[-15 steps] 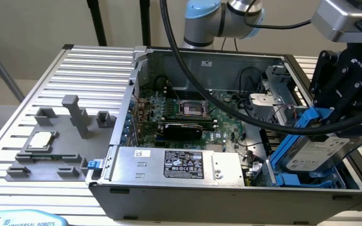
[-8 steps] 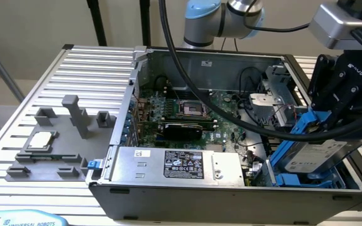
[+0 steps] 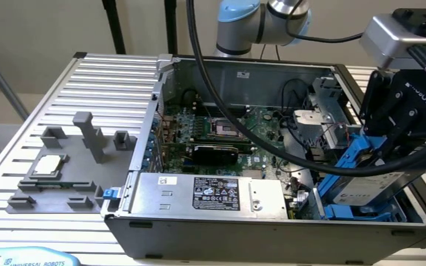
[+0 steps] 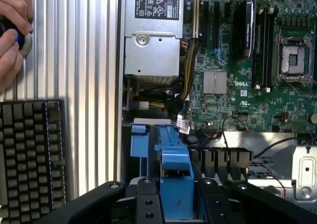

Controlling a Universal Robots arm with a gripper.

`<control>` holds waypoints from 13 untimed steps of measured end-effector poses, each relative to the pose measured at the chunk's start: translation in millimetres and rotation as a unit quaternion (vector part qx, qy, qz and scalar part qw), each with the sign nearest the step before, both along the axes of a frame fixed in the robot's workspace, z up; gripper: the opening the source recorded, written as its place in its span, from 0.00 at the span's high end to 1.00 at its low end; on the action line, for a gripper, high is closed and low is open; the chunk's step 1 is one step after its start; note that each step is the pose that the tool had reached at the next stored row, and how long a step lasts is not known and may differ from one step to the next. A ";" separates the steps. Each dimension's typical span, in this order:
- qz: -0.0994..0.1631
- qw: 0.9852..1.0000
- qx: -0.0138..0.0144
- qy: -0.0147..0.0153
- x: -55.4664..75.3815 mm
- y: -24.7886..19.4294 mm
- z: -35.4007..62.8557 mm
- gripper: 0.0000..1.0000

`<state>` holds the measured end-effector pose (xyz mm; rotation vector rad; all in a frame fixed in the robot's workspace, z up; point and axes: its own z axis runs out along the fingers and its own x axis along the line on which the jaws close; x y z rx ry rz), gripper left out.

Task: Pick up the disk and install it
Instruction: 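Insert the disk into the insertion slot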

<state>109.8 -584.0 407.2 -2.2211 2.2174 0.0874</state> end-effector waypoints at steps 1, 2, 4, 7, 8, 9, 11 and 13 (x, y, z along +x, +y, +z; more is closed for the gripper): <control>0.000 1.000 0.000 0.000 0.0 -0.2 -0.9 0.67; 0.000 1.000 0.000 0.000 0.0 -0.5 -1.7 0.67; 0.000 1.000 0.000 0.000 0.0 -1.2 -3.4 0.67; 0.001 1.000 0.000 0.000 0.0 -2.5 -6.6 0.67; 0.001 1.000 0.000 0.000 0.0 -3.0 -7.5 0.67; 0.001 1.000 0.000 0.000 -0.1 -3.4 -8.6 0.67; 0.001 1.000 0.000 0.000 -0.7 -3.9 -10.4 0.67; 0.001 1.000 0.000 0.000 -1.5 -4.1 -12.5 0.67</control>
